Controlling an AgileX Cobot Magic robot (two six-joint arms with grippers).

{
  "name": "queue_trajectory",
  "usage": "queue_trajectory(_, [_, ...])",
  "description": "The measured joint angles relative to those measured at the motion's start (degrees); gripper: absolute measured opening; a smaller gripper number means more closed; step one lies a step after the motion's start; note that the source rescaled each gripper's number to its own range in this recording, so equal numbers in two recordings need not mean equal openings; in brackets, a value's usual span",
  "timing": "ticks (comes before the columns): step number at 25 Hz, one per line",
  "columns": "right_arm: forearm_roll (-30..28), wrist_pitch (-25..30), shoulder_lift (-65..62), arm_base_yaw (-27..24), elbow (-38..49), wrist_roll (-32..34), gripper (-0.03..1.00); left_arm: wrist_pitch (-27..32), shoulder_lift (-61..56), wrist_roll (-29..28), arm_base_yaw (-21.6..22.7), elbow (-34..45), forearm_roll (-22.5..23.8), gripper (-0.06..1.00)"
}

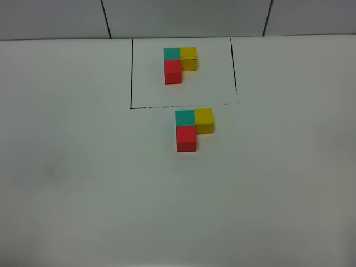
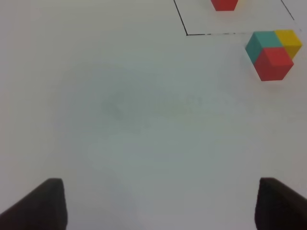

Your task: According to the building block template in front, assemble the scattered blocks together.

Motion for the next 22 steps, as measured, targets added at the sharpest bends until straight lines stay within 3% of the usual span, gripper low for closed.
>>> queue_trajectory(22, [0.0,0.0,0.0,-4.4,0.0,-0.5,0.65,0.0,0.0,0.0,0.0,0.0,0.0,0.74])
